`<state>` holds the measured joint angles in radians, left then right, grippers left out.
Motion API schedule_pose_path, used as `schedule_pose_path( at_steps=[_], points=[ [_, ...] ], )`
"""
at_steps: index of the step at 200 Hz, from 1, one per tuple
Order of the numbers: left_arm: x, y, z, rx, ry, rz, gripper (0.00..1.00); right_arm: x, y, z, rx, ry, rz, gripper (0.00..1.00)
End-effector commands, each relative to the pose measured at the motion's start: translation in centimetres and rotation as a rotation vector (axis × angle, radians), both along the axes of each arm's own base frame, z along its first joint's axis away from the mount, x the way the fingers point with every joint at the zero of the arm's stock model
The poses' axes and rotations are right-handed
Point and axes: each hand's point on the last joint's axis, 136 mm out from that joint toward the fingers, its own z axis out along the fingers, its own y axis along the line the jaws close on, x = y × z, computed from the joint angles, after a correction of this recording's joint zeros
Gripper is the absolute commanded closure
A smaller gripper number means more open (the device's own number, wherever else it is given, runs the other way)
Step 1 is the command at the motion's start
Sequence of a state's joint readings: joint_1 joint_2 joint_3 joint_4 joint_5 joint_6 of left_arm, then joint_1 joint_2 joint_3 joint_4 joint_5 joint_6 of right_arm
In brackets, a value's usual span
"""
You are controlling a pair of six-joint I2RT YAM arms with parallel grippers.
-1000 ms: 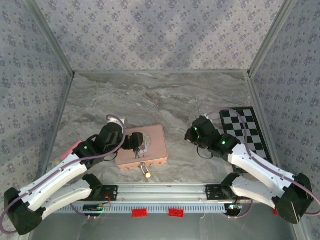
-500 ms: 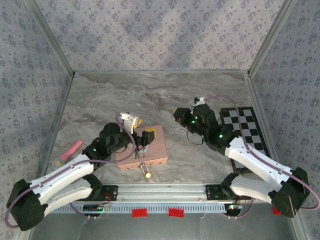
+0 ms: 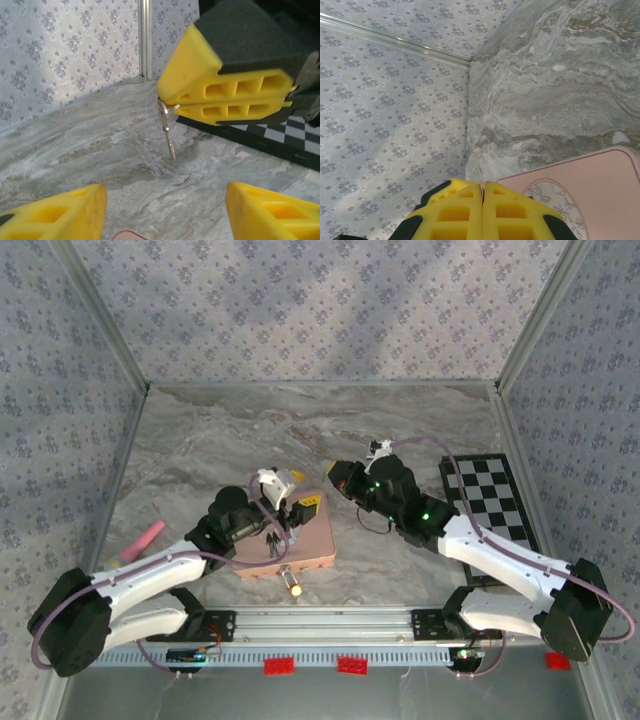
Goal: Unlock the padlock with the key
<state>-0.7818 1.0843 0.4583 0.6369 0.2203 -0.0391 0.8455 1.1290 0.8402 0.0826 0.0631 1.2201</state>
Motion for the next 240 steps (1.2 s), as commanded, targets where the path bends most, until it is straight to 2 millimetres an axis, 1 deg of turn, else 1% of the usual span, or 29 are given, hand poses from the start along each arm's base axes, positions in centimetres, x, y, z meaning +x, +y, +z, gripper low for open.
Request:
schedule_pose_path(
  at_steps=[1,44,52,58,70,124,144,149,187,227,240],
  points=[
    [0.0,-1.4,3.3,-0.040,-0.119,-0.050,0.39,0.2,0.3,1.8,0.057,-0.031,-0.008,1.00],
    [1.3,-1.7,3.2,-0.045,-0.141,-0.010,0.46,0.0,-0.1,0.8,0.065,-0.013,-0.025,1.00],
    [1.3,-1.8,3.2,-0.048,-0.140,-0.011,0.47,0.0,-0.2,0.7,0.065,-0.014,-0.028,1.00],
    [1.4,-1.8,3.3,-0.049,-0.142,-0.014,0.54,0.0,-0.2,0.8,0.066,-0.015,-0.029,1.00],
    [1.5,-2.0,3.4,-0.044,-0.135,-0.016,0.58,0.0,-0.4,0.8,0.061,-0.018,-0.034,1.00],
    [1.6,-2.6,3.5,-0.059,-0.121,-0.034,0.66,-0.1,-0.7,0.8,0.071,-0.024,-0.043,1.00],
    [1.7,-2.8,3.5,-0.058,-0.116,-0.041,0.72,-0.2,-0.9,0.7,0.068,-0.025,-0.049,1.00],
    [1.6,-3.0,3.5,-0.056,-0.115,-0.049,0.75,-0.2,-0.9,0.8,0.070,-0.027,-0.049,1.00],
    [1.8,-3.1,3.2,-0.048,-0.105,-0.047,0.77,-0.2,-0.9,1.2,0.075,-0.037,-0.051,1.00],
    [1.8,-3.4,3.3,-0.046,-0.100,-0.060,0.82,-0.3,-0.7,1.1,0.075,-0.037,-0.056,1.00],
    [1.7,-3.5,3.2,-0.039,-0.100,-0.066,0.85,-0.3,-0.7,1.2,0.076,-0.039,-0.057,1.00]
  ],
)
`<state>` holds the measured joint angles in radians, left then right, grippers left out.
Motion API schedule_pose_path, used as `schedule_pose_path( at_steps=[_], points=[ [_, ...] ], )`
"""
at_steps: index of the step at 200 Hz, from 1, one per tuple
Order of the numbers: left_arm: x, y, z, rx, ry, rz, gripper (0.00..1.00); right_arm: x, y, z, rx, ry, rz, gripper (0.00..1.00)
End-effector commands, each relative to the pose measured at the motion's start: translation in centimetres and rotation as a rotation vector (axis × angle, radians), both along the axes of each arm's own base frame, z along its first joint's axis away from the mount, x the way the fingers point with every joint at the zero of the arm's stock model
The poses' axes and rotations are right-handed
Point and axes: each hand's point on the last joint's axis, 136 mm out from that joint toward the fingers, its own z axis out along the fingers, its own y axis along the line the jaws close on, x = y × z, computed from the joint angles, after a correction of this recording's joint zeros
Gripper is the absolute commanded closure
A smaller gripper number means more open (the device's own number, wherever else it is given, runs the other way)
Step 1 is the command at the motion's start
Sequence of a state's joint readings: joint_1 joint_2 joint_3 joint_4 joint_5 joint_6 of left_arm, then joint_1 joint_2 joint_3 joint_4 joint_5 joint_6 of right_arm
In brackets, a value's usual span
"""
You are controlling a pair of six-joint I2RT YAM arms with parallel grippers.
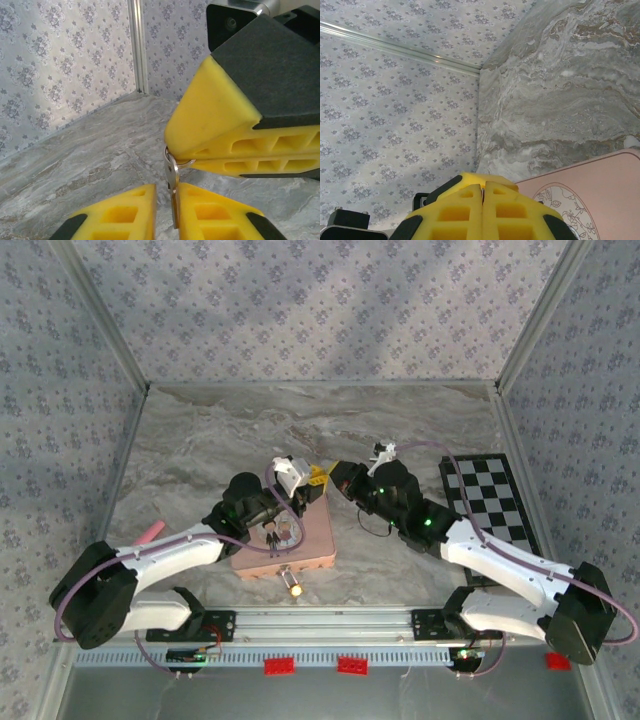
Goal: Unlock the padlock with the key
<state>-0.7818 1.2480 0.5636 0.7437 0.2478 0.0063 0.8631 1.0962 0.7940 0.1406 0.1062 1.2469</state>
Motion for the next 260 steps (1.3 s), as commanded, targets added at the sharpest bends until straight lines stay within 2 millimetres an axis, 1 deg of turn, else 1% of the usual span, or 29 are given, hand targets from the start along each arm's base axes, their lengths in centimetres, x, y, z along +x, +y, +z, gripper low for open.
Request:
schedule_pose_path(
  at_steps=[1,23,30,34,45,79,103,120,146,179,193,200,214,215,228,240,247,254,260],
  points=[
    [-0.3,-0.8,1.7,-0.026,-0.028,-0.037,0.85,0.0,-0.3,0.9,0.032,-0.020,-0.026,1.00],
    [-0.3,-0.8,1.5,-0.022,-0.024,-0.039,0.86,0.0,-0.3,0.9,0.031,-0.022,-0.030,1.00],
    [-0.4,-0.8,1.4,-0.021,-0.023,-0.039,0.88,0.0,-0.3,0.9,0.032,-0.022,-0.030,1.00],
    [-0.3,-0.8,1.4,-0.020,-0.023,-0.039,0.91,0.0,-0.3,1.0,0.032,-0.023,-0.030,1.00],
    [-0.3,-0.8,1.3,-0.014,-0.020,-0.036,0.92,0.0,-0.3,1.0,0.031,-0.022,-0.030,1.00],
    [-0.2,-0.9,1.3,-0.018,-0.015,-0.037,0.88,0.0,-0.2,0.9,0.028,-0.019,-0.032,1.00],
    [-0.2,-0.8,1.1,-0.014,-0.017,-0.034,0.89,0.0,-0.3,0.8,0.026,-0.019,-0.035,1.00],
    [-0.2,-0.8,1.0,-0.006,-0.020,-0.035,0.91,0.1,-0.5,0.9,0.022,-0.020,-0.044,1.00],
    [-0.1,-0.5,0.8,0.011,-0.013,-0.018,1.00,0.1,-0.7,0.7,0.011,-0.023,-0.052,1.00],
    [-0.2,-0.4,1.1,0.024,-0.010,-0.016,1.00,0.4,-0.4,0.2,-0.012,-0.007,-0.053,1.00],
    [-0.3,-0.3,1.0,0.041,-0.012,-0.016,1.00,0.4,-0.6,-0.1,-0.038,-0.011,-0.058,1.00],
    [-0.3,-0.1,0.8,0.056,-0.012,-0.013,1.00,0.5,-0.9,-0.1,-0.068,-0.025,-0.067,0.95],
    [-0.3,0.1,0.1,0.111,-0.001,-0.013,1.00,0.6,-2.0,-0.4,-0.180,-0.052,-0.078,0.77],
    [-0.3,0.2,0.1,0.116,0.001,-0.013,1.00,0.6,-2.0,-0.4,-0.180,-0.052,-0.078,0.77],
    [-0.7,0.6,-0.5,0.171,0.026,-0.027,1.00,0.9,-3.6,-0.4,-0.323,-0.119,-0.088,0.53],
    [-1.0,1.3,-1.0,0.212,0.052,-0.044,1.00,1.2,-4.7,-0.7,-0.474,-0.221,-0.059,0.37],
    [-1.2,1.7,-1.1,0.230,0.066,-0.054,1.00,1.4,-5.1,-0.9,-0.552,-0.294,-0.022,0.32],
    [-1.8,2.0,-1.3,0.250,0.090,-0.085,1.00,1.0,-4.8,-1.3,-0.604,-0.387,0.062,0.27],
    [-2.5,2.2,-1.4,0.263,0.112,-0.135,1.00,0.6,-4.5,-1.5,-0.628,-0.483,0.143,0.26]
  ],
)
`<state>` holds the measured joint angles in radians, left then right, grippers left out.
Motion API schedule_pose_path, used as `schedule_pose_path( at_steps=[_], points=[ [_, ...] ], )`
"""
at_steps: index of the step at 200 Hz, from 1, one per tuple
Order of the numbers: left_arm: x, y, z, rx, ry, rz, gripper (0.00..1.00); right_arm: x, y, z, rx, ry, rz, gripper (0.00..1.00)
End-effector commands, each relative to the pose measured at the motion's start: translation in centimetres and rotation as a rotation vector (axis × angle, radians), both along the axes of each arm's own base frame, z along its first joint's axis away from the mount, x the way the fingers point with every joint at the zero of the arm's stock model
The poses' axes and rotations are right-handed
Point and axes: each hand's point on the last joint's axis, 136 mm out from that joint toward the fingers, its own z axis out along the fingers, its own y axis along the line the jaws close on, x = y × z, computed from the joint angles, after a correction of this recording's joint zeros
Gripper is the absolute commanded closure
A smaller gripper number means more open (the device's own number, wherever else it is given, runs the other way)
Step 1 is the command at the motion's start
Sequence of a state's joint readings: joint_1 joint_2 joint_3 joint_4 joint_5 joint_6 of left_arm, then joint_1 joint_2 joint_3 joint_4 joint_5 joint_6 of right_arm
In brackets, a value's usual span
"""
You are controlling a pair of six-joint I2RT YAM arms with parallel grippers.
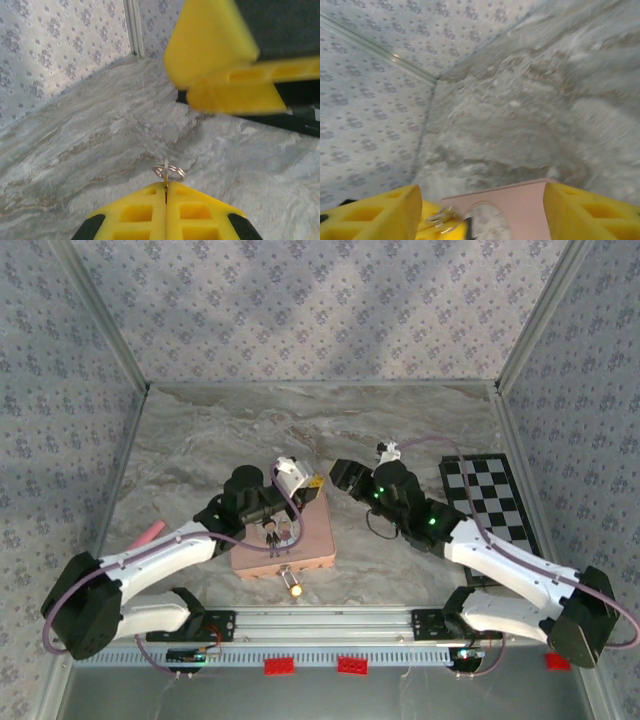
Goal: Unlock the padlock with the key
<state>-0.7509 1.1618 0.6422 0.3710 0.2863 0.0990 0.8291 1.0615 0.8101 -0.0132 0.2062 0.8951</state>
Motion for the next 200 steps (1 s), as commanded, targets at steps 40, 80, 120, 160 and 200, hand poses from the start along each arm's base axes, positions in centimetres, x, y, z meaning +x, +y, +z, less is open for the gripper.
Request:
schedule_pose_path(
  at_steps=[40,80,120,160,200],
  points=[
    [-4.9,0.5,-0.9,0.163,0.123,-0.329,1.00,-3.6,-1.2,0.6,-0.257,-0.609,0.440,0.24],
    [-6.0,-0.6,-2.0,0.296,0.186,-0.443,1.00,-6.2,0.0,0.8,-0.267,-0.644,0.615,0.22],
    [-6.1,-0.7,-3.4,0.427,0.145,-0.454,1.00,-7.8,0.7,-1.4,-0.250,-0.618,0.725,0.32],
    [-4.8,0.0,-4.6,0.628,0.173,-0.448,1.00,-7.6,0.5,-2.8,-0.257,-0.603,0.728,0.40],
    [-1.9,0.6,-4.4,0.811,0.190,-0.414,1.00,-6.9,-0.9,-4.1,-0.237,-0.589,0.658,0.44]
  ],
)
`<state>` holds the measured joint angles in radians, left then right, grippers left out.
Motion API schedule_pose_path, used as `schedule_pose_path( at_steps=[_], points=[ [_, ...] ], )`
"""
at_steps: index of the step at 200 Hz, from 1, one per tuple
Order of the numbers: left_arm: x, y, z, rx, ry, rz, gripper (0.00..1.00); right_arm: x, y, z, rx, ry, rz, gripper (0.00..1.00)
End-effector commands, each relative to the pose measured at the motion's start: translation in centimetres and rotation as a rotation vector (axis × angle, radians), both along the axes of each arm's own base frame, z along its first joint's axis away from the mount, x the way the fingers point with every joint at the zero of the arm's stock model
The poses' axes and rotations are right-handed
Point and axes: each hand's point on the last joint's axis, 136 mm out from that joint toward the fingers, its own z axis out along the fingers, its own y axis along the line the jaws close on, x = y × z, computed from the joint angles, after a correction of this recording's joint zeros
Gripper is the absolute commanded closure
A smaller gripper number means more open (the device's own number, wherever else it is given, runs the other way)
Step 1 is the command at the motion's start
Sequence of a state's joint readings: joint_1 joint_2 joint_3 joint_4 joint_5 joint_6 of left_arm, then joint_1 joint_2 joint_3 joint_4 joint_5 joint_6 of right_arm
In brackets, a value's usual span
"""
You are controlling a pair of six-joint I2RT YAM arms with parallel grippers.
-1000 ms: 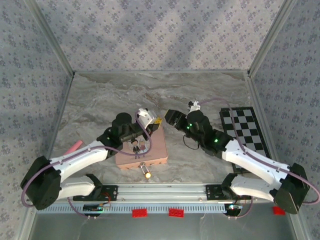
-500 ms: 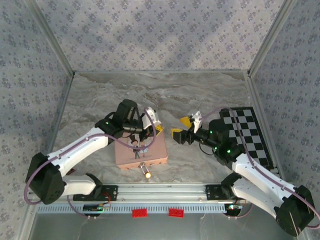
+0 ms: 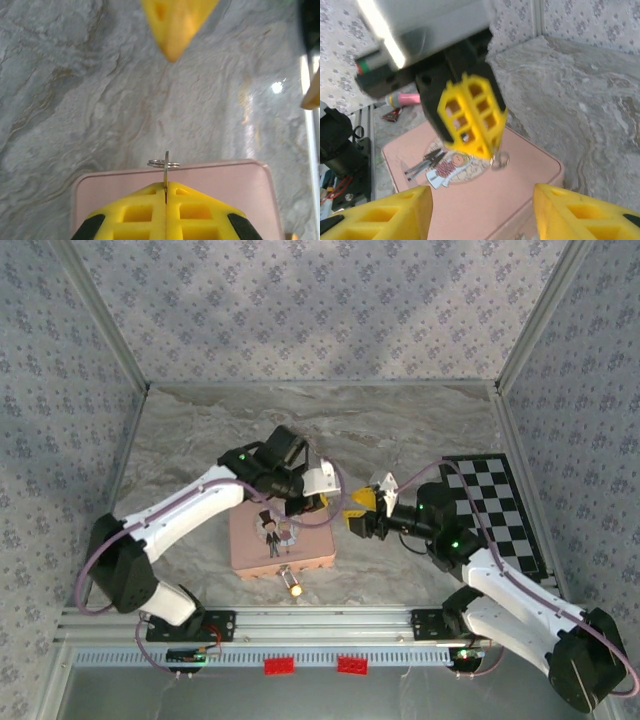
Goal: Unlock the padlock with the key
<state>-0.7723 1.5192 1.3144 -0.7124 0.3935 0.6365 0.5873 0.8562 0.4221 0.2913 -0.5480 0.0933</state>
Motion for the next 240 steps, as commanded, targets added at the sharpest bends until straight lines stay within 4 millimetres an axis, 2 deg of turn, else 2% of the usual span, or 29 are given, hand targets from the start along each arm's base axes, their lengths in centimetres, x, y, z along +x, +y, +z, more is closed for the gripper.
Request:
schedule_pose_path(
  at_steps=[1,11,37,49,60,81,109,141,240],
  points=[
    [0.4,2.0,-0.2,0.159,-0.005,-0.024,1.00,0.0,-0.5,0.3,0.046,-0.024,-0.009,0.44],
    [0.5,1.9,0.4,0.170,-0.004,-0.040,1.00,0.0,-1.0,0.0,0.055,-0.025,-0.026,0.45],
    [-1.2,1.8,1.7,0.175,0.028,-0.137,1.00,0.0,-2.1,0.2,0.100,-0.049,-0.062,0.47],
    [-1.9,2.1,1.6,0.189,0.055,-0.171,1.00,-0.1,-2.1,0.5,0.130,-0.055,-0.066,0.45],
    [-1.9,2.5,1.2,0.229,0.068,-0.168,1.00,-0.1,-2.0,0.9,0.149,-0.055,-0.058,0.44],
    [-1.4,3.2,0.4,0.312,0.106,-0.137,1.00,-0.1,-1.2,1.4,0.186,-0.037,-0.018,0.43],
    [-2.0,2.0,0.2,0.292,0.117,-0.158,1.00,-0.5,1.0,2.0,0.196,-0.025,0.073,0.48],
    [-2.3,1.1,0.9,0.247,0.118,-0.171,1.00,-1.1,3.1,1.5,0.181,-0.015,0.131,0.53],
    [-3.5,1.4,1.8,0.212,0.120,-0.204,1.00,-1.2,4.9,0.8,0.166,0.019,0.194,0.68]
  ],
)
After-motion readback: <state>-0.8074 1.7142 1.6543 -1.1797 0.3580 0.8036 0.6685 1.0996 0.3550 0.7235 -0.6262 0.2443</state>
